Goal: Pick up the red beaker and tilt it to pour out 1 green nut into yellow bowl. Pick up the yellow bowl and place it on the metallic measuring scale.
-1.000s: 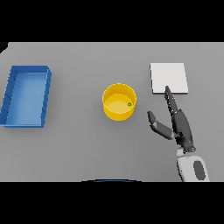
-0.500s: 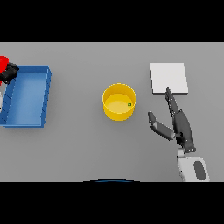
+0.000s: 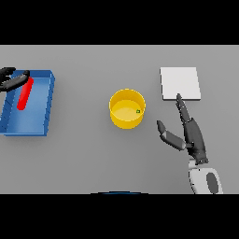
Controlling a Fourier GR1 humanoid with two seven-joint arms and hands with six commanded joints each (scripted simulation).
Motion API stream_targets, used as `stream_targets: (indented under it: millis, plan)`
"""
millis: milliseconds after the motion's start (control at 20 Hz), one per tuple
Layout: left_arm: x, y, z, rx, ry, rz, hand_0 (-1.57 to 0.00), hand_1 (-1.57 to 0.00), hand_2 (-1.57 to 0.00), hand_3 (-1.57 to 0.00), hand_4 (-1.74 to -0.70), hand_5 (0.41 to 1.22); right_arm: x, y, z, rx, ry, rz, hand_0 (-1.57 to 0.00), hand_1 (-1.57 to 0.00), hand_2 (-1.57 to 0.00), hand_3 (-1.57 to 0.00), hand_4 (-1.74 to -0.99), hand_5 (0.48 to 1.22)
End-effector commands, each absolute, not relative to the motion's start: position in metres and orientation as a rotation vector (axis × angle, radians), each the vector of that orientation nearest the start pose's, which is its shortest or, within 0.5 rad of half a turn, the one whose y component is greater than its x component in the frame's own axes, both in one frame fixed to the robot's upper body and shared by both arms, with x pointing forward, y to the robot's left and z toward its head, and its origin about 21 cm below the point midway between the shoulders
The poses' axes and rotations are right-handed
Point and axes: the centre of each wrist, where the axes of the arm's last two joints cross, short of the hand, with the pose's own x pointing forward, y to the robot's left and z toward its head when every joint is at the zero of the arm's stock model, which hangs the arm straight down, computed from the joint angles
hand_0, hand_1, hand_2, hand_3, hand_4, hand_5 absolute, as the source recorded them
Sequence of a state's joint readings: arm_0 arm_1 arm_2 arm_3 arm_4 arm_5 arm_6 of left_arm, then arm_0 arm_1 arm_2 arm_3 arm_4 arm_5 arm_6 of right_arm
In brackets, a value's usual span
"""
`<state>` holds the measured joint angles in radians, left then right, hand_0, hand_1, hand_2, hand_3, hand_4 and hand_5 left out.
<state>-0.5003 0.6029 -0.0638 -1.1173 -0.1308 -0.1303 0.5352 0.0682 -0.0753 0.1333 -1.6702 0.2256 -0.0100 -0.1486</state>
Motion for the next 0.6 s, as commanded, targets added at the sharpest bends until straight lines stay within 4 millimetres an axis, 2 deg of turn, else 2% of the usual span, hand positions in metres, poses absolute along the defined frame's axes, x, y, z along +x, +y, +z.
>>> stream_targets:
  millis: [0, 200, 300, 400, 550]
  plan:
    - [0.362, 0.352, 0.101, 0.643, -0.972, -0.494, -0.20, -0.18, -0.17, -0.18, -0.81, 0.627, 0.230, -0.219, 0.009, -0.142, -1.751, 0.327, 0.00, 0.00, 0.00, 0.00, -1.157, 0.665]
    - [0.369, 0.347, 0.106, 0.660, -1.041, -0.494, -0.08, -0.07, -0.07, -0.07, -0.78, 0.631, 0.236, -0.216, 0.012, -0.161, -1.736, 0.334, 0.00, 0.00, 0.00, 0.00, -1.144, 0.644]
    - [0.368, 0.346, 0.106, 0.640, -1.089, -0.484, -0.05, -0.05, -0.04, -0.05, -0.78, 0.635, 0.236, -0.214, 0.018, -0.205, -1.714, 0.407, 0.00, 0.00, 0.00, 0.00, -1.115, 0.638]
    - [0.366, 0.343, 0.109, 0.607, -1.140, -0.458, -0.03, -0.03, -0.03, -0.03, -0.79, 0.652, 0.243, -0.216, 0.024, -0.178, -1.740, 0.545, 0.00, 0.00, 0.00, 0.00, -1.080, 0.662]
    - [0.361, 0.339, 0.103, 0.586, -1.158, -0.446, -0.02, -0.01, -0.01, -0.01, -0.80, 0.666, 0.259, -0.215, 0.035, -0.278, -1.685, 0.836, 0.00, 0.00, 0.00, 0.00, -1.122, 0.649]
